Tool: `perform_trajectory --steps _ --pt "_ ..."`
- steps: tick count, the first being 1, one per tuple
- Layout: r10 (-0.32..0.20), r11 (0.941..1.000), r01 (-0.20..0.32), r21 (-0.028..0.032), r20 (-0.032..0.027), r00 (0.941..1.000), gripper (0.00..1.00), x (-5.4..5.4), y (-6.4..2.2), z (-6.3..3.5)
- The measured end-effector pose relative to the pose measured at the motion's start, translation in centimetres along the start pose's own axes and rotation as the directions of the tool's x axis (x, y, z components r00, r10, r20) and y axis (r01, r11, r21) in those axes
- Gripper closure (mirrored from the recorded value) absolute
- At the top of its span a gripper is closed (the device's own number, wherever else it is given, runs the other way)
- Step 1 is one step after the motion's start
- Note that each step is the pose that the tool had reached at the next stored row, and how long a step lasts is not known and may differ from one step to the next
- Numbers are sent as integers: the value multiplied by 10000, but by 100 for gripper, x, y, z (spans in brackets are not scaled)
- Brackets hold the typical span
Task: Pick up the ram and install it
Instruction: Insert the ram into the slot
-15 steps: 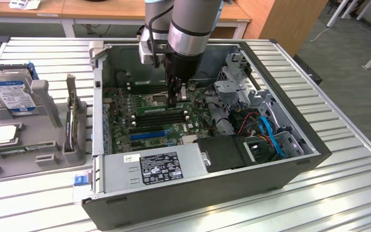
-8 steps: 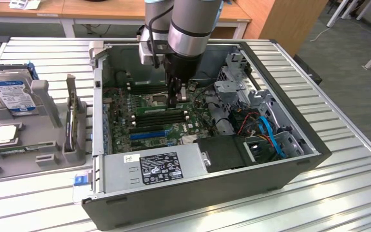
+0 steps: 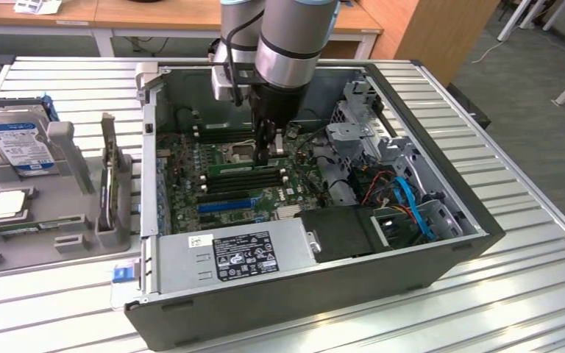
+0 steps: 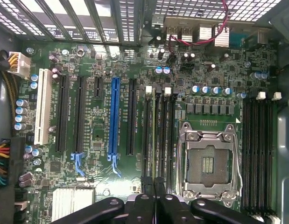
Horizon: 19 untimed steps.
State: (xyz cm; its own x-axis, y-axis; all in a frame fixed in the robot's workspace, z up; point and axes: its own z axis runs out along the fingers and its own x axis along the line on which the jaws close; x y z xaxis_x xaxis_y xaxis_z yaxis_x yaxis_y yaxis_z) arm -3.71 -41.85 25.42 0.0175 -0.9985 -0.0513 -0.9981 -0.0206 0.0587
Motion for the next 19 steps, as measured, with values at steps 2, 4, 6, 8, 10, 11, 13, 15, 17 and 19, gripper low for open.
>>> perform_trajectory --steps 2,4,6,8,10,11,13,15,17,19 --pt "0 10000 0 2 3 10000 89 0 -1 2" --pt "1 10000 -1 3 6 10000 89 1 0 3" --pt "1 10000 -1 3 5 10000 89 8 0 2" --pt "0 10000 0 3 4 10000 89 18 0 1" --pt "1 10000 -1 2 3 10000 89 27 1 1" --pt "-1 10000 1 2 3 10000 89 32 0 0" --pt "0 10000 0 2 3 10000 89 42 1 0" --pt "0 10000 0 1 4 10000 89 53 1 -1" --pt "0 10000 0 2 4 10000 89 63 1 -1" --pt "0 10000 0 2 4 10000 89 73 1 -2"
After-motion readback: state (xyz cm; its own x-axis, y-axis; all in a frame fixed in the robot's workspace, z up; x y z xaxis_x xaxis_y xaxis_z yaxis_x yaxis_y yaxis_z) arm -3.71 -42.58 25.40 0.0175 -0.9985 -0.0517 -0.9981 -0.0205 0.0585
